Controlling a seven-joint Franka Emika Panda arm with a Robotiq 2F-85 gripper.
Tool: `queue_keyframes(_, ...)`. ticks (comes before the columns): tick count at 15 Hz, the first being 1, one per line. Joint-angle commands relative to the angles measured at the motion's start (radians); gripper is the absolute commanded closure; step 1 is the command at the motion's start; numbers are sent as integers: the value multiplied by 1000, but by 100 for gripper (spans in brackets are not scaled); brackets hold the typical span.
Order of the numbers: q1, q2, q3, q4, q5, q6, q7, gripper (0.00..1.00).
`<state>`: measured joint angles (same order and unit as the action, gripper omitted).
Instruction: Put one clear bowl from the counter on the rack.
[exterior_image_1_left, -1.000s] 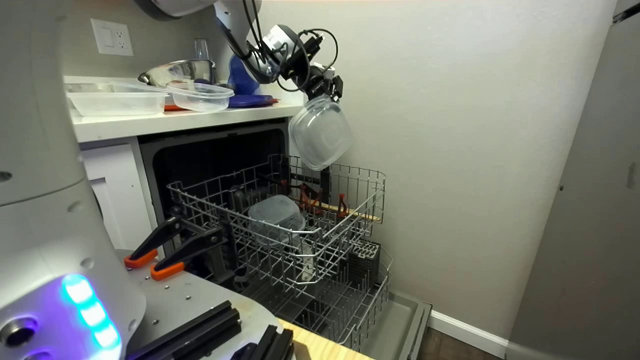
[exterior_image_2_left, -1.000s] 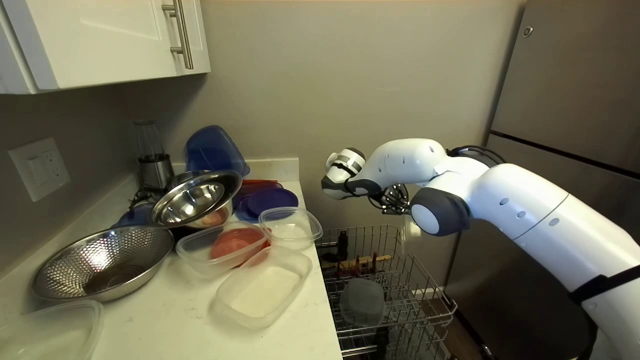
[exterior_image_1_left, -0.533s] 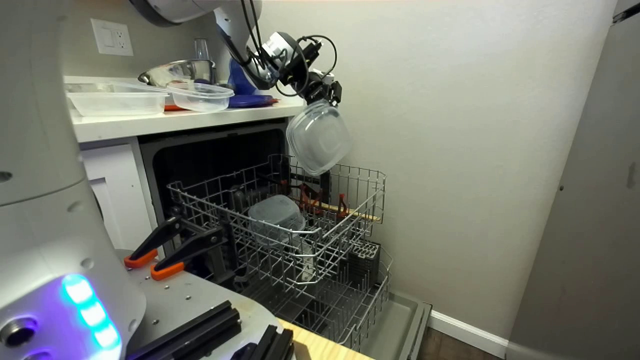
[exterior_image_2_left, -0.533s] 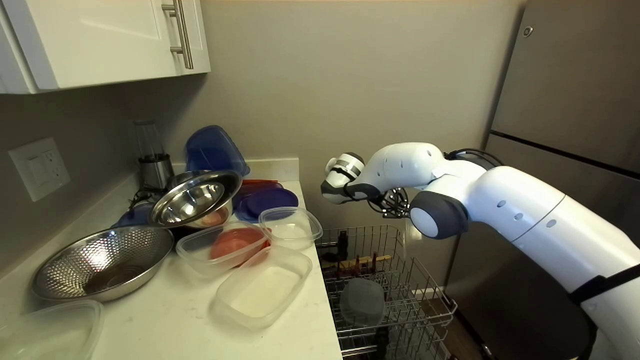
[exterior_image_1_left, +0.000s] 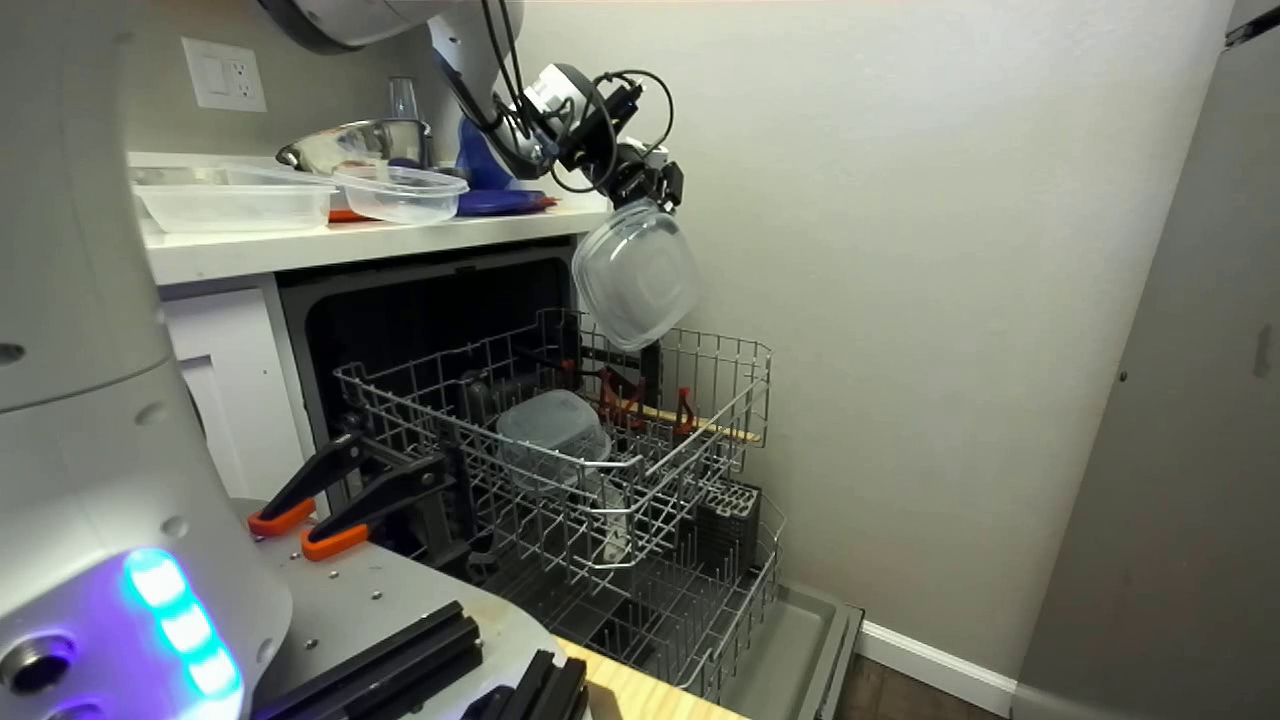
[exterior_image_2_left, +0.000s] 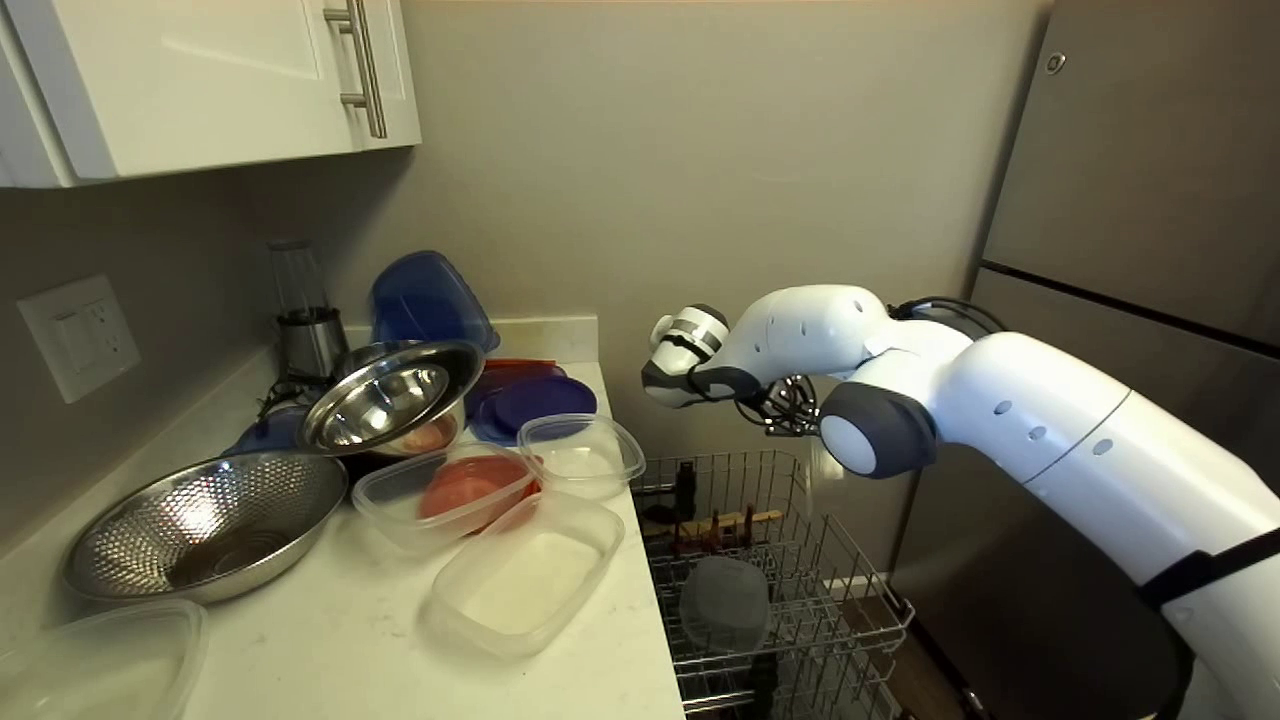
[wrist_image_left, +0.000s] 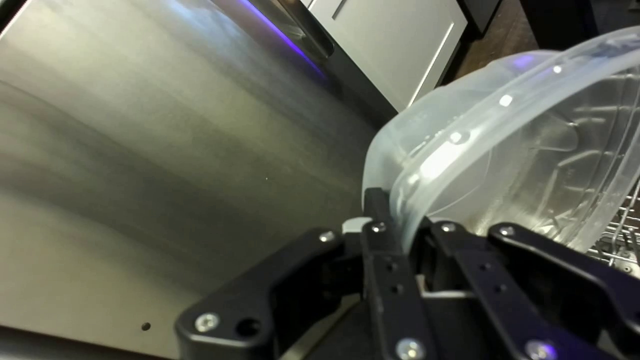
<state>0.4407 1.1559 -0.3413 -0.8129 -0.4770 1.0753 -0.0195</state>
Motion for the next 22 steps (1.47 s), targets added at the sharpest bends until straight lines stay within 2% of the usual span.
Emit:
queue_keyframes(1, -53, 2, 12, 24, 48, 29, 6, 98)
queue_keyframes(4, -129, 19, 40, 74, 153, 54, 11, 98)
queue_keyframes(9, -245, 56, 94, 183, 358, 11, 55, 98)
queue_keyframes(12, -283, 70, 123, 223, 459, -34, 104, 98)
queue_keyframes(17, -286, 89, 129, 249, 496, -76, 144, 98)
queue_keyframes(22, -278, 112, 101, 230, 458, -139, 154, 98)
